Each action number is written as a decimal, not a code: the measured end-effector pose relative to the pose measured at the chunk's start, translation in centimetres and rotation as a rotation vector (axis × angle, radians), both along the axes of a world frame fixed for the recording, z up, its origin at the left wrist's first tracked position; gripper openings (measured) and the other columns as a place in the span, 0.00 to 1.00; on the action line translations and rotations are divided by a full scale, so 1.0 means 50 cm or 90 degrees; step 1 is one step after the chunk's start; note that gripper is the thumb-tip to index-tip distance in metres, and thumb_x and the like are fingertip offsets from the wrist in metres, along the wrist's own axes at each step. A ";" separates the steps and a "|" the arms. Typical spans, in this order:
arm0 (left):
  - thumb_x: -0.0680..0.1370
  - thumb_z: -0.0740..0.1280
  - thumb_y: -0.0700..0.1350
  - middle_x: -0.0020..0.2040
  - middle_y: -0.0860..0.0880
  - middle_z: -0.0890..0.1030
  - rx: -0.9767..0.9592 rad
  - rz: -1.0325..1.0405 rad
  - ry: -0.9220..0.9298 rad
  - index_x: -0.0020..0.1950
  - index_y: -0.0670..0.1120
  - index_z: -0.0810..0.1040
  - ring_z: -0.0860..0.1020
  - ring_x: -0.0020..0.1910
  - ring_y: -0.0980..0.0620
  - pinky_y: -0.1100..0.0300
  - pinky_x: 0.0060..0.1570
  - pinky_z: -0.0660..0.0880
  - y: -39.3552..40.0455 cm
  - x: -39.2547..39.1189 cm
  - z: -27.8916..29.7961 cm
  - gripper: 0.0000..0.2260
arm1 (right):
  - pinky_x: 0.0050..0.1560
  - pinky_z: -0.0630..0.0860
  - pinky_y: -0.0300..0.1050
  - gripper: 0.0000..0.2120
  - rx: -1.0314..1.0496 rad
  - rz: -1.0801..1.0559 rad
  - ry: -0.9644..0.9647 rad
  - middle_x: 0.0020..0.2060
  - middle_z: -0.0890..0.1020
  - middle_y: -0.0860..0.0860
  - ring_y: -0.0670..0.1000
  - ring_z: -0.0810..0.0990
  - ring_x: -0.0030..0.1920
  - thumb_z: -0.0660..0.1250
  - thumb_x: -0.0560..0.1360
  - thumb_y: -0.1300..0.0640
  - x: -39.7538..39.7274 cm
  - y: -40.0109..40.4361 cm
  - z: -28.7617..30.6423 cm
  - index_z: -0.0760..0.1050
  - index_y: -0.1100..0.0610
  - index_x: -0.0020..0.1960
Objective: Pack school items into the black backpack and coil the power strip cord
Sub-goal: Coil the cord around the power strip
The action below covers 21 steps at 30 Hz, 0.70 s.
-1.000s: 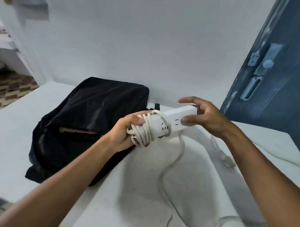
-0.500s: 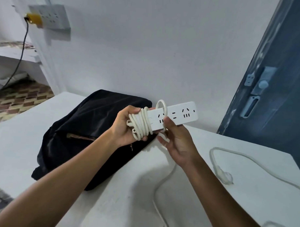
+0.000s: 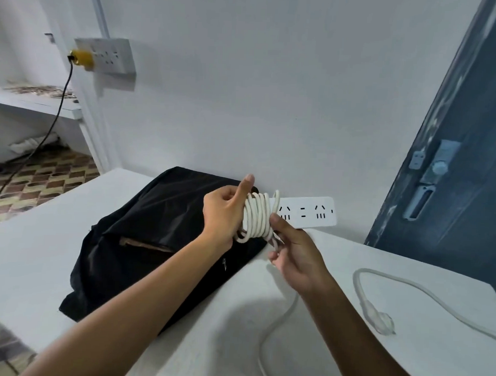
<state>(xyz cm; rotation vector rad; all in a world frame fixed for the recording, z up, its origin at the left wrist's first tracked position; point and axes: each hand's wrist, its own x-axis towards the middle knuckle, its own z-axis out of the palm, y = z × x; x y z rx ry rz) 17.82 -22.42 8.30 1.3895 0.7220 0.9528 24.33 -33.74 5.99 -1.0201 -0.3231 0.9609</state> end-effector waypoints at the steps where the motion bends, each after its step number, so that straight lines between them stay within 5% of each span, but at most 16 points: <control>1: 0.69 0.72 0.62 0.28 0.48 0.72 0.003 0.035 -0.001 0.27 0.42 0.74 0.71 0.30 0.50 0.55 0.34 0.71 0.000 0.004 0.000 0.25 | 0.34 0.57 0.41 0.16 -0.007 -0.007 -0.010 0.39 0.82 0.44 0.41 0.73 0.35 0.73 0.61 0.53 -0.005 0.001 0.004 0.80 0.52 0.48; 4: 0.67 0.71 0.65 0.27 0.47 0.68 -0.005 0.054 0.004 0.25 0.43 0.68 0.68 0.30 0.49 0.54 0.34 0.69 0.000 0.011 0.001 0.27 | 0.36 0.60 0.41 0.18 -0.011 -0.024 -0.016 0.41 0.83 0.43 0.40 0.76 0.35 0.74 0.60 0.53 -0.012 -0.001 0.010 0.81 0.52 0.49; 8: 0.68 0.69 0.66 0.36 0.42 0.79 -0.032 -0.053 0.015 0.43 0.36 0.78 0.78 0.36 0.47 0.46 0.43 0.78 -0.010 0.008 0.010 0.31 | 0.34 0.65 0.38 0.13 -0.003 -0.076 -0.105 0.37 0.83 0.42 0.37 0.77 0.31 0.76 0.66 0.60 -0.020 -0.009 0.029 0.80 0.53 0.49; 13: 0.63 0.77 0.49 0.45 0.47 0.84 -0.072 -0.208 -0.077 0.59 0.43 0.78 0.84 0.42 0.53 0.61 0.40 0.79 -0.030 -0.005 0.037 0.26 | 0.26 0.68 0.27 0.11 -0.013 -0.166 -0.222 0.31 0.81 0.43 0.37 0.76 0.26 0.75 0.68 0.64 -0.023 -0.017 0.071 0.80 0.58 0.50; 17: 0.68 0.75 0.37 0.40 0.42 0.81 -0.098 -0.238 -0.061 0.54 0.35 0.79 0.82 0.36 0.48 0.59 0.35 0.78 -0.023 -0.002 0.067 0.16 | 0.29 0.70 0.28 0.09 -0.018 -0.198 -0.287 0.31 0.82 0.44 0.38 0.77 0.27 0.76 0.67 0.63 -0.019 -0.019 0.087 0.81 0.59 0.46; 21: 0.68 0.75 0.35 0.40 0.40 0.81 -0.122 -0.173 -0.073 0.52 0.34 0.79 0.81 0.35 0.45 0.54 0.35 0.79 -0.012 0.006 0.074 0.15 | 0.25 0.66 0.28 0.09 -0.104 -0.071 -0.391 0.31 0.80 0.44 0.38 0.74 0.26 0.72 0.72 0.60 0.003 -0.032 0.096 0.80 0.60 0.51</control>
